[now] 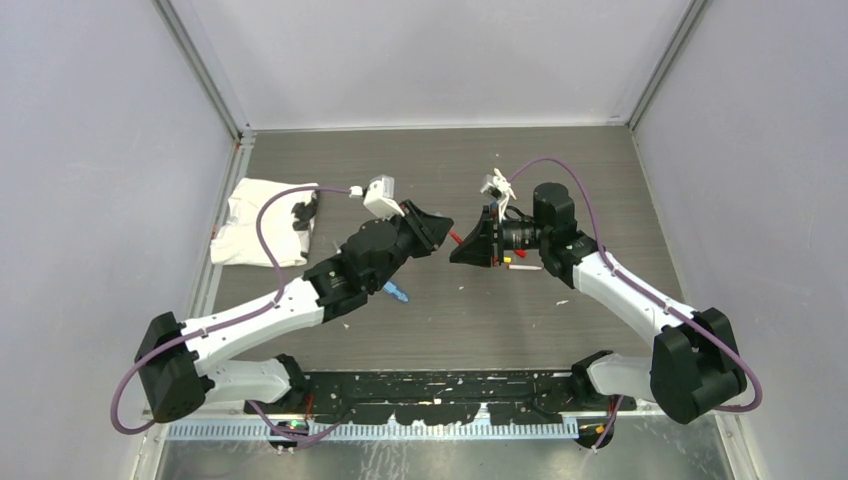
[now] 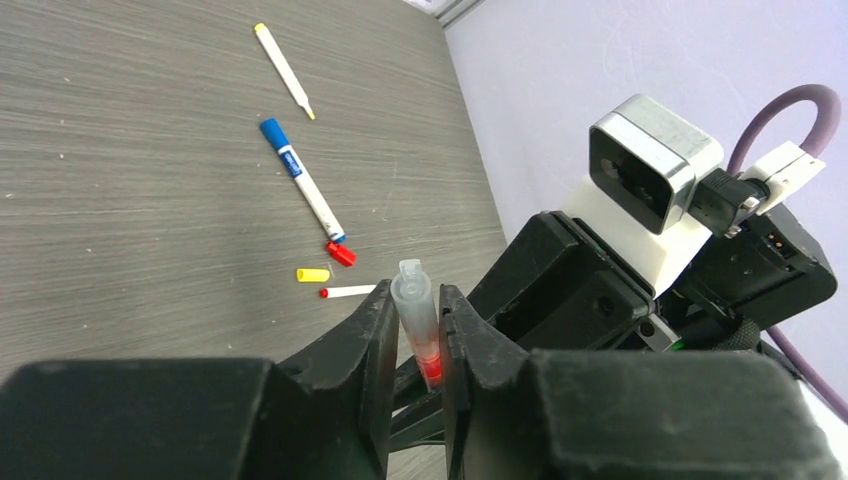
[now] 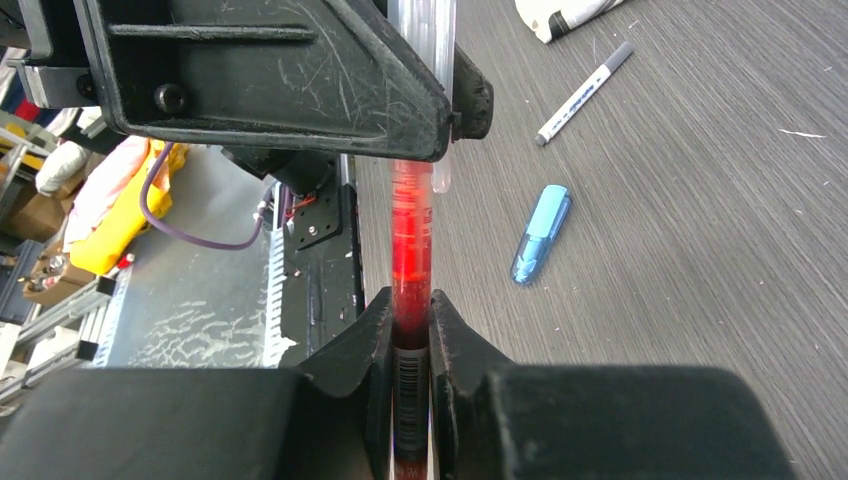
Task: Insert the pens into the pen caps
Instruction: Press the pen cap onto the pen.
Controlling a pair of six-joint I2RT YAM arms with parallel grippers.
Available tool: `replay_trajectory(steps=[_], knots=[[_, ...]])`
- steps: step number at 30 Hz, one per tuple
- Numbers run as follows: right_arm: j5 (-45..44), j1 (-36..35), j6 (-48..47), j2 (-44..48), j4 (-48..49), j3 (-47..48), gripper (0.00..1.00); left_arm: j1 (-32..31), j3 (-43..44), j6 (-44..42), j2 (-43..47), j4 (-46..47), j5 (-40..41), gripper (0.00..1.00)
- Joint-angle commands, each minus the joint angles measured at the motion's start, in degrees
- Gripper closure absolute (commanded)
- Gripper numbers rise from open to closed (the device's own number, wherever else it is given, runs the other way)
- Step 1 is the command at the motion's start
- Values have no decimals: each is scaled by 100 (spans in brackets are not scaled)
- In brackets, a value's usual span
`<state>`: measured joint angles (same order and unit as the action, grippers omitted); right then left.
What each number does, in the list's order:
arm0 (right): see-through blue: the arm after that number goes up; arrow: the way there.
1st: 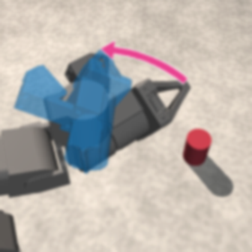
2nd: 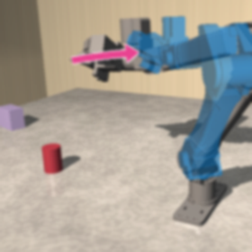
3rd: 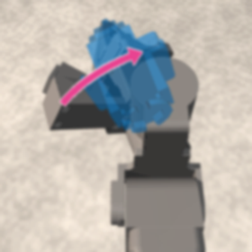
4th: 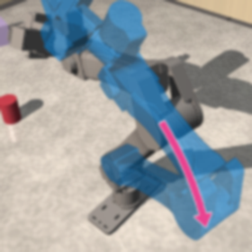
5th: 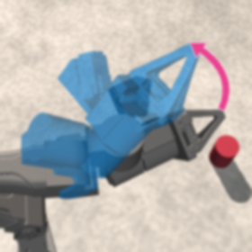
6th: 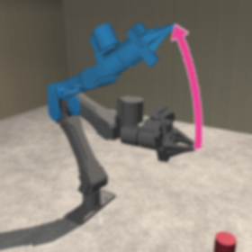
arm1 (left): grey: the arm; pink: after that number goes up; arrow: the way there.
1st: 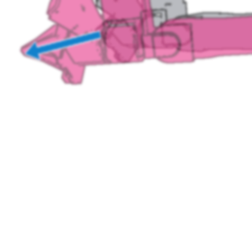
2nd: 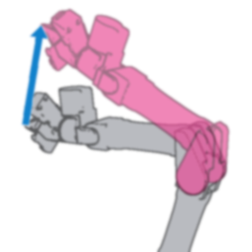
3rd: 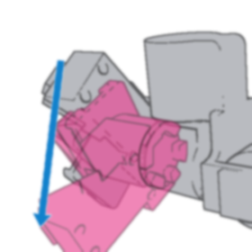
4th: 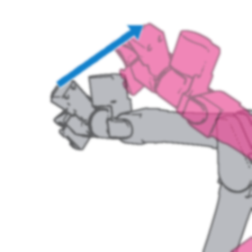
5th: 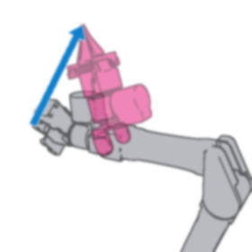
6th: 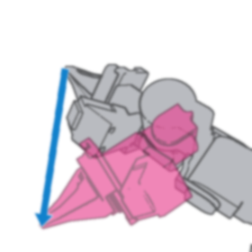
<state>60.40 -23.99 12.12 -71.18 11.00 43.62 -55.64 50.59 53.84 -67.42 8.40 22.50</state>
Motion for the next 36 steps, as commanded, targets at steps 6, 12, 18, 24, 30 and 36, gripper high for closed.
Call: replay_trajectory(steps=[6, 12, 18, 24, 30, 36], knots=[[25, 12, -34, 162, 128, 255, 99, 123, 174, 6, -187, 733, -823, 99], [114, 214, 594, 141, 869, 126, 99, 124, -596, 758, -507, 2194, -3206, 99], [-537, 627, 786, 159, 873, 38, 99, -569, -730, 846, -943, 2554, -4701, 99], [-644, 690, 1030, 170, 1075, -66, 99, -968, 69, -442, -1225, 45, -4073, 99], [-281, 1132, 2216, 190, 2713, -483, 100, -693, -780, 732, -1337, 2717, -5762, 99], [-1215, 1209, 748, 331, 302, 58, 100, -750, -192, -416, -855, 475, -5229, 99]])
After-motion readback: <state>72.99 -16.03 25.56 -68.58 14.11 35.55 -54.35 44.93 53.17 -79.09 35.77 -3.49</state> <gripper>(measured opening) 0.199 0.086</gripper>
